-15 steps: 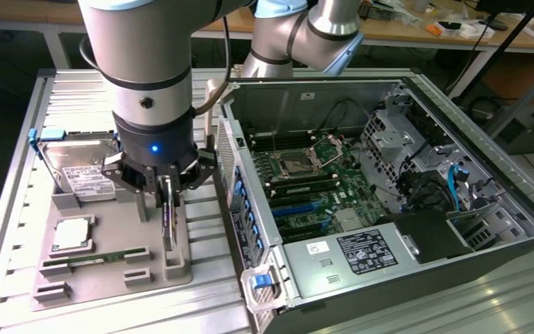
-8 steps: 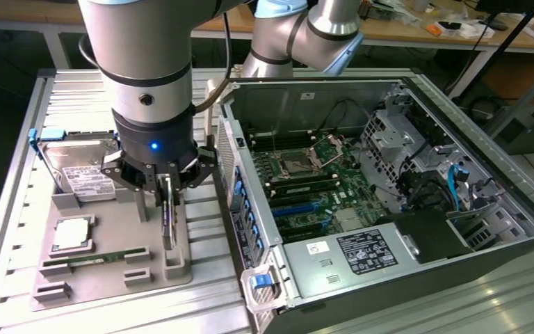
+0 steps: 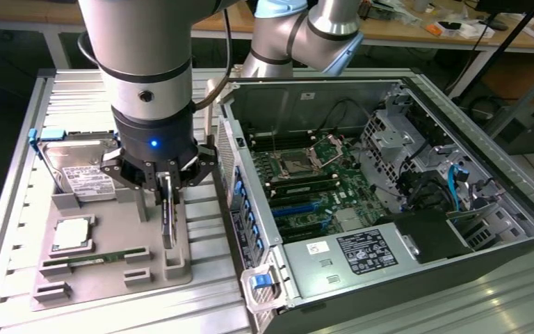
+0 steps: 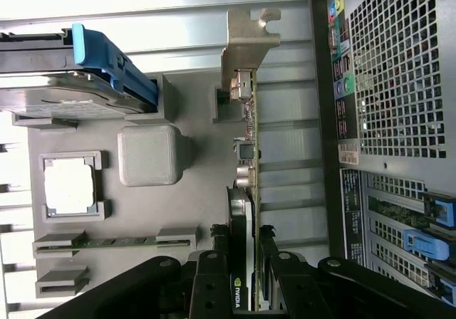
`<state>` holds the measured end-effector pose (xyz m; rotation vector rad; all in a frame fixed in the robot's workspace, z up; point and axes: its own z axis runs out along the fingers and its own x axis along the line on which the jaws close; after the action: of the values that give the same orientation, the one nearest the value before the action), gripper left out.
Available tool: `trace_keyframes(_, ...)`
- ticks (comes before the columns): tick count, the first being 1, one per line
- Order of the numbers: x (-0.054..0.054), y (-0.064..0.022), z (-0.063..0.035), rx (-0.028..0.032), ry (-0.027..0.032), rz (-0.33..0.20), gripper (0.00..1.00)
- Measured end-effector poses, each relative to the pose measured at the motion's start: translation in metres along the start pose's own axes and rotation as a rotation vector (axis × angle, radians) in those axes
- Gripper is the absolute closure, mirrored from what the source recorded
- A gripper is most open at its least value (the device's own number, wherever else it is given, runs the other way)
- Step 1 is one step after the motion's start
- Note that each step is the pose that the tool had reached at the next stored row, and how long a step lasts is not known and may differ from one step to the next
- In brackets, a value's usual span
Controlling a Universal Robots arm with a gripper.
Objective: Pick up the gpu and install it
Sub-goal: 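Pick up the gpu and move the gpu toward the slot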
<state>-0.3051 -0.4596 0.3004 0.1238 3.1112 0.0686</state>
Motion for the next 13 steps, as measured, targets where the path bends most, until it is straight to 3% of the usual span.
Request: trace_keyframes(13, -0.0001, 0.0003, -0.0055, 0.0, 0.0, 0.0, 0.73)
